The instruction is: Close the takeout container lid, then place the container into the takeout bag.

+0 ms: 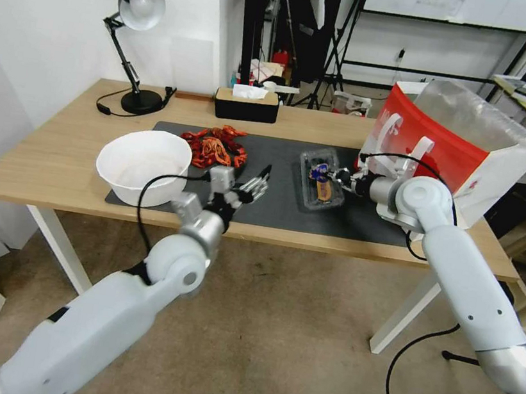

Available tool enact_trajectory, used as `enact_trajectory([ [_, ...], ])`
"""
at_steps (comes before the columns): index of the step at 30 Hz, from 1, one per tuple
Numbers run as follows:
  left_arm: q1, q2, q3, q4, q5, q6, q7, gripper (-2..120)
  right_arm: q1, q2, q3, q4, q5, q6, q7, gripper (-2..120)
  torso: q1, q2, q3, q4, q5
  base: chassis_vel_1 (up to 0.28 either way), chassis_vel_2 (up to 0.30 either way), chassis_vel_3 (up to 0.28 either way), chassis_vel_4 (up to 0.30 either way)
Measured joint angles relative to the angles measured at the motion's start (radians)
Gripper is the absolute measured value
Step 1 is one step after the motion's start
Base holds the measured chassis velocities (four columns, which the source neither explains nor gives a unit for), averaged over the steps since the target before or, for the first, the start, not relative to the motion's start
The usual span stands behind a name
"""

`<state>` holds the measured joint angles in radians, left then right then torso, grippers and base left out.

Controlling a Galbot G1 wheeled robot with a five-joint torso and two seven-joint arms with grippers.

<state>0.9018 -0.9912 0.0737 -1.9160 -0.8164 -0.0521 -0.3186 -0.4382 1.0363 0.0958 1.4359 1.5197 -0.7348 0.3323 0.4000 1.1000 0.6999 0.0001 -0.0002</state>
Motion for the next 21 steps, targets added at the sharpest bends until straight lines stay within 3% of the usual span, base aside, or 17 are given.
enact_trajectory([
  [2, 0.016, 0.006, -0.011, -0.005, 0.020, -0.005, 0.005, 88, 0.002, 0.001, -0.001, 0.002, 0.001, 0.000, 0.000, 0, 0.000, 0.000, 0.000, -0.0001, 0.0000, 0.000, 0.000, 0.000, 0.000],
  [4, 0.092, 0.028, -0.062, -0.022, 0.110, -0.031, 0.019, 97, 0.008, 0.004, -0.006, 0.009, 0.008, 0.000, -0.002, 0, 0.000, 0.000, 0.000, -0.0001, 0.0001, 0.000, 0.000, 0.000, 0.000],
  [10, 0.228, 0.048, -0.140, -0.043, 0.218, -0.061, 0.021, 100, 0.011, 0.009, -0.008, 0.023, 0.017, 0.000, -0.004, 0, 0.000, 0.000, 0.000, 0.0002, 0.0002, 0.000, 0.000, 0.000, 0.000],
  [18, 0.374, 0.038, -0.195, -0.095, 0.350, -0.060, -0.060, 100, 0.010, 0.012, -0.008, 0.040, 0.024, 0.001, -0.002, 0, 0.000, 0.000, 0.000, 0.0001, 0.0005, 0.000, 0.000, 0.000, 0.000],
  [21, 0.457, 0.005, -0.217, -0.113, 0.443, -0.037, -0.131, 100, 0.004, -0.001, -0.002, 0.068, 0.041, 0.001, 0.009, 0, 0.000, 0.000, 0.000, -0.0003, 0.0002, 0.000, 0.000, 0.000, 0.000],
])
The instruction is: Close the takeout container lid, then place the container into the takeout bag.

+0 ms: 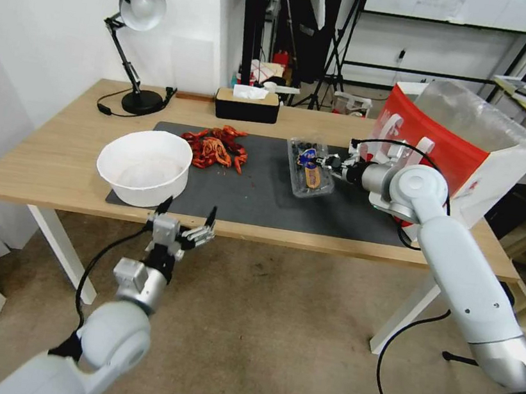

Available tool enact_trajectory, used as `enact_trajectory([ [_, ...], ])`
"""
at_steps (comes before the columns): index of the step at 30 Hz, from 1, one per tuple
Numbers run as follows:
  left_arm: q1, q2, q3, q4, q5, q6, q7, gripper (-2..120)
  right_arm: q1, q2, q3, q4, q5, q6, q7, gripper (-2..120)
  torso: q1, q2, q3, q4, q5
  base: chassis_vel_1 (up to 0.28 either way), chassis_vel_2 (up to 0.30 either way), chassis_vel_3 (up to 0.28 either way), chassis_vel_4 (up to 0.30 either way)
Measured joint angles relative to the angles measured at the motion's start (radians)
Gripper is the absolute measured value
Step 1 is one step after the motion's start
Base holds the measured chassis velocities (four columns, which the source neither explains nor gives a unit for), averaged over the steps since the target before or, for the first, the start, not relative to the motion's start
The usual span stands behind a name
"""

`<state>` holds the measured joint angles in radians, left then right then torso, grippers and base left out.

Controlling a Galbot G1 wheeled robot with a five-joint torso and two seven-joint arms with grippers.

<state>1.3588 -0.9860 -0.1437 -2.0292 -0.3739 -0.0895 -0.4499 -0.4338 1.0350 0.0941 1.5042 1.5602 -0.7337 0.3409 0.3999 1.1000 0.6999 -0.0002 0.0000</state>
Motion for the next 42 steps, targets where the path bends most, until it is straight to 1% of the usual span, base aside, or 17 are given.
enact_trajectory([
  [5, 0.044, -0.030, -0.006, -0.004, 0.027, 0.008, -0.035, 100, -0.013, -0.005, 0.016, 0.021, 0.012, 0.000, 0.008, 0, 0.000, 0.000, 0.000, 0.0002, 0.0000, 0.000, 0.000, 0.000, 0.000],
  [10, 0.064, -0.043, -0.015, -0.007, 0.044, 0.009, -0.044, 100, -0.022, -0.009, 0.037, 0.051, 0.024, 0.001, 0.010, 0, 0.000, 0.000, 0.000, 0.0002, 0.0002, 0.000, 0.000, 0.000, 0.000],
  [13, 0.084, -0.047, -0.025, -0.010, 0.039, 0.005, -0.044, 100, -0.023, -0.027, 0.062, 0.114, 0.046, 0.002, 0.023, 0, 0.000, 0.000, 0.000, 0.0004, 0.0001, 0.000, 0.000, 0.000, 0.000],
  [15, 0.088, -0.048, -0.027, -0.010, 0.038, 0.003, -0.044, 100, -0.021, -0.033, 0.068, 0.128, 0.050, 0.002, 0.026, 0, 0.000, 0.000, 0.000, 0.0003, 0.0003, 0.000, 0.000, 0.000, 0.000],
  [17, 0.099, -0.055, -0.033, -0.010, 0.037, -0.003, -0.041, 100, -0.001, -0.062, 0.091, 0.184, 0.060, 0.023, 0.034, 0, 0.000, 0.000, 0.000, 0.0002, -0.0001, 0.000, 0.000, 0.000, 0.000],
  [18, 0.099, -0.055, -0.033, -0.010, 0.037, -0.003, -0.041, 100, -0.001, -0.062, 0.091, 0.184, 0.060, 0.023, 0.034, 0, 0.000, 0.000, 0.000, 0.0002, -0.0001, 0.000, 0.000, 0.000, 0.000],
  [21, 0.109, -0.065, -0.036, -0.010, 0.034, -0.012, -0.030, 100, 0.035, -0.110, 0.107, 0.245, 0.063, 0.062, 0.038, 0, 0.000, 0.000, 0.000, 0.0003, 0.0001, 0.000, 0.000, 0.000, 0.000],
  [22, 0.109, -0.065, -0.036, -0.010, 0.034, -0.012, -0.030, 100, 0.035, -0.110, 0.107, 0.245, 0.063, 0.062, 0.038, 0, 0.000, 0.000, 0.000, 0.0003, 0.0001, 0.000, 0.000, 0.000, 0.000],
  [26, 0.118, -0.082, -0.031, -0.005, 0.035, -0.020, -0.025, 100, 0.093, -0.180, 0.127, 0.293, 0.039, 0.136, 0.088, 0, 0.000, 0.000, 0.000, 0.0003, 0.0000, 0.000, 0.000, 0.000, 0.000],
  [27, 0.118, -0.082, -0.031, -0.005, 0.035, -0.020, -0.025, 100, 0.093, -0.180, 0.127, 0.293, 0.039, 0.136, 0.088, 0, 0.000, 0.000, 0.000, 0.0003, 0.0000, 0.000, 0.000, 0.000, 0.000],
  [30, 0.118, -0.092, -0.027, -0.002, 0.034, -0.021, -0.024, 100, 0.135, -0.237, 0.139, 0.296, -0.048, 0.208, 0.103, 0, 0.000, 0.000, 0.000, 0.0000, 0.0002, 0.000, 0.000, 0.000, 0.000],
  [31, 0.118, -0.092, -0.027, -0.002, 0.034, -0.021, -0.024, 100, 0.135, -0.237, 0.139, 0.296, -0.048, 0.208, 0.103, 0, 0.000, 0.000, 0.000, 0.0000, 0.0002, 0.000, 0.000, 0.000, 0.000],
  [34, 0.124, -0.102, -0.024, -0.002, 0.033, -0.021, -0.024, 100, 0.171, -0.287, 0.145, 0.259, -0.160, 0.279, 0.082, 0, 0.000, 0.000, 0.000, 0.0001, 0.0002, 0.000, 0.000, 0.000, 0.000],
  [35, 0.124, -0.102, -0.024, -0.002, 0.033, -0.021, -0.024, 100, 0.171, -0.287, 0.145, 0.259, -0.160, 0.279, 0.082, 0, 0.000, 0.000, 0.000, 0.0001, 0.0002, 0.000, 0.000, 0.000, 0.000],
  [38, 0.132, -0.107, -0.024, -0.003, 0.033, -0.022, -0.023, 100, 0.180, -0.325, 0.135, 0.216, -0.331, 0.324, 0.038, 0, 0.000, 0.000, 0.000, 0.0000, 0.0003, 0.000, 0.000, 0.000, 0.000],
  [39, 0.132, -0.107, -0.024, -0.003, 0.033, -0.022, -0.023, 100, 0.180, -0.325, 0.135, 0.216, -0.331, 0.324, 0.038, 0, 0.000, 0.000, 0.000, 0.0000, 0.0003, 0.000, 0.000, 0.000, 0.000],
  [42, 0.137, -0.114, -0.024, -0.003, 0.037, -0.027, -0.023, 100, 0.156, -0.347, 0.120, 0.172, -0.549, 0.378, -0.036, 0, 0.000, 0.000, 0.000, 0.0003, 0.0001, 0.000, 0.000, 0.000, 0.000],
])
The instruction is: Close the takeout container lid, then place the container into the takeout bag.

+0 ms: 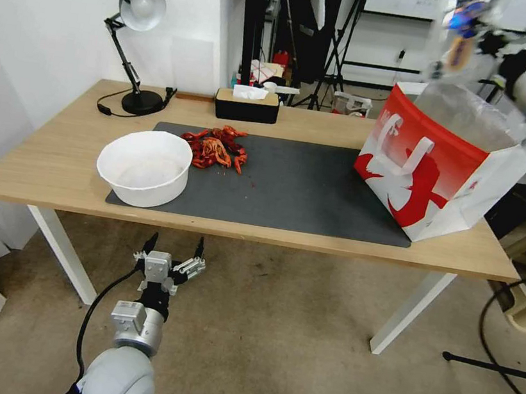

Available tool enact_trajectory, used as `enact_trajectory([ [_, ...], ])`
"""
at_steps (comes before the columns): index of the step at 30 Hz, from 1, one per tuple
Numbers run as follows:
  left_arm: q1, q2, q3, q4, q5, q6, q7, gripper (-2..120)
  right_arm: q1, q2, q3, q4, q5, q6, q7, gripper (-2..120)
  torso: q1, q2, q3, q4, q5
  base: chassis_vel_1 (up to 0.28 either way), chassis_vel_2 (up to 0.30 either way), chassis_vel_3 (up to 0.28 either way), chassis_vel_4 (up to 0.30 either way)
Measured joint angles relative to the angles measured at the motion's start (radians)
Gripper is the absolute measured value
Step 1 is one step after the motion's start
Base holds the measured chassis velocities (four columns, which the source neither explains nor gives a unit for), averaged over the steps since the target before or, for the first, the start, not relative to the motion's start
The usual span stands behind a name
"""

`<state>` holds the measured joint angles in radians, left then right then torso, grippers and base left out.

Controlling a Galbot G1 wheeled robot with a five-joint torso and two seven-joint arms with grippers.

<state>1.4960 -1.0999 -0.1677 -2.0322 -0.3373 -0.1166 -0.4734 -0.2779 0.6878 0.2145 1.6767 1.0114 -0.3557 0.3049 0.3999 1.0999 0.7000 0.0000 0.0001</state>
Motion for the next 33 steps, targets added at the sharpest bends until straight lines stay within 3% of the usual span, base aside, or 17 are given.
enact_trajectory([
  [4, 0.005, -0.012, 0.000, 0.000, 0.016, -0.004, -0.003, 100, -0.062, -0.008, 0.007, -0.029, -0.132, 0.053, -0.051, 0, 0.000, 0.000, 0.000, 0.0002, 0.0002, 0.000, 0.000, 0.000, 0.000],
  [14, -0.005, -0.003, 0.006, -0.007, 0.012, -0.001, -0.001, 100, -0.175, -0.027, 0.048, -0.021, -0.171, 0.069, -0.053, 0, 0.000, 0.000, 0.000, 0.0000, 0.0000, 0.000, 0.000, 0.000, 0.000],
  [22, 0.010, -0.005, 0.003, -0.012, 0.013, 0.001, -0.001, 100, -0.204, -0.031, 0.056, -0.009, -0.124, 0.054, -0.043, 26, 0.000, 0.000, 0.000, 0.0001, -0.0002, 0.000, 0.000, 0.000, 0.000],
  [33, 0.014, -0.001, -0.008, -0.023, 0.015, 0.000, -0.003, 100, -0.224, -0.025, 0.052, 0.020, -0.104, 0.050, -0.037, 71, 0.000, 0.000, 0.000, 0.0000, 0.0000, 0.000, 0.000, 0.000, 0.000],
])
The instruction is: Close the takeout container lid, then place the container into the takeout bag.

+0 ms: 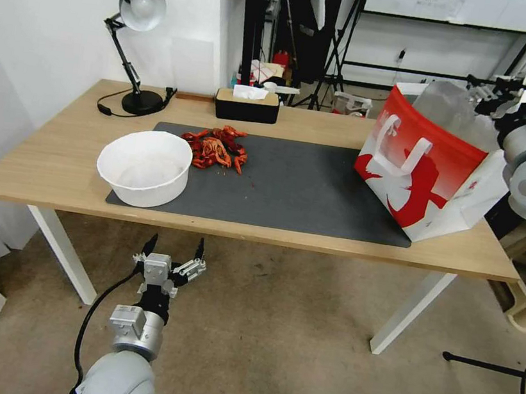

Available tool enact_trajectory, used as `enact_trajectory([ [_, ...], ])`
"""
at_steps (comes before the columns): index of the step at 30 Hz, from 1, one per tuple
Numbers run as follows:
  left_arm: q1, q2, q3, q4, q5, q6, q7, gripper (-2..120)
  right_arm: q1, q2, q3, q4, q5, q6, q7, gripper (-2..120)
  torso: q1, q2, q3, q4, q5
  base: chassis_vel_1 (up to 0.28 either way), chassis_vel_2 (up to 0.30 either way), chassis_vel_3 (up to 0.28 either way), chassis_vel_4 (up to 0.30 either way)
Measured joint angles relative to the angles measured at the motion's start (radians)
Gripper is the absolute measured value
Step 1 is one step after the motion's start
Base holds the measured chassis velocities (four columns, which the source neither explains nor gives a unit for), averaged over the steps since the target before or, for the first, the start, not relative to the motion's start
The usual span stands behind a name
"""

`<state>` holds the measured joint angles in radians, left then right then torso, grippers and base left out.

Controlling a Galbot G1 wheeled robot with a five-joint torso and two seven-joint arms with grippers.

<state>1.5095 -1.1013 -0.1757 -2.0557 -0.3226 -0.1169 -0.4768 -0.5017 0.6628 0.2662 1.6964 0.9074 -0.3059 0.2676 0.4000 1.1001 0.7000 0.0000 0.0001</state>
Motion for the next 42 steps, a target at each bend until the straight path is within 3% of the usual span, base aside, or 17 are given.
enact_trajectory([
  [9, 0.009, -0.003, -0.003, -0.009, 0.000, 0.000, 0.007, 100, -0.081, -0.009, 0.030, 0.126, -0.024, 0.093, -0.017, 100, 0.000, 0.000, 0.000, 0.0002, -0.0003, 0.000, 0.000, 0.000, 0.000],
  [12, 0.024, -0.008, -0.014, -0.022, -0.014, -0.006, 0.022, 100, -0.224, -0.008, 0.117, 0.230, -0.052, 0.164, -0.011, 108, 0.000, 0.000, 0.000, 0.0002, -0.0005, 0.000, 0.000, 0.000, 0.000],
  [17, 0.046, -0.017, -0.027, -0.039, -0.046, -0.018, 0.049, 100, -0.434, 0.025, 0.203, 0.333, -0.098, 0.239, -0.020, 114, 0.000, 0.000, 0.000, -0.0007, 0.0002, 0.000, 0.000, 0.000, 0.000],
  [21, 0.077, -0.037, -0.051, -0.042, -0.043, -0.040, 0.061, 100, -0.480, 0.057, 0.206, 0.368, -0.131, 0.269, -0.019, 114, 0.000, 0.000, 0.000, -0.0005, -0.0003, 0.000, 0.000, 0.000, 0.000],
  [23, 0.110, -0.059, -0.074, -0.050, -0.026, -0.057, 0.071, 100, -0.502, 0.080, 0.190, 0.389, -0.154, 0.283, -0.021, 114, 0.000, 0.000, 0.000, 0.0010, -0.0002, 0.000, 0.000, 0.000, 0.000],
  [34, 0.126, -0.081, -0.088, -0.056, -0.005, -0.076, 0.079, 100, -0.725, 0.168, 0.262, 0.462, -0.254, 0.334, -0.034, 102, 0.000, 0.000, 0.000, 0.0001, -0.0001, 0.000, 0.000, 0.000, 0.000],
  [39, 0.130, -0.085, -0.091, -0.054, 0.003, -0.089, 0.085, 100, -0.886, 0.277, 0.291, 0.496, -0.345, 0.384, -0.040, 100, 0.000, 0.000, 0.000, 0.0000, -0.0002, 0.000, 0.000, 0.000, 0.000],
  [42, 0.132, -0.090, -0.091, -0.046, 0.008, -0.100, 0.088, 100, -1.030, 0.386, 0.297, 0.500, -0.450, 0.464, -0.059, 100, 0.000, 0.000, 0.000, -0.0001, -0.0002, 0.000, 0.000, 0.000, 0.000],
])
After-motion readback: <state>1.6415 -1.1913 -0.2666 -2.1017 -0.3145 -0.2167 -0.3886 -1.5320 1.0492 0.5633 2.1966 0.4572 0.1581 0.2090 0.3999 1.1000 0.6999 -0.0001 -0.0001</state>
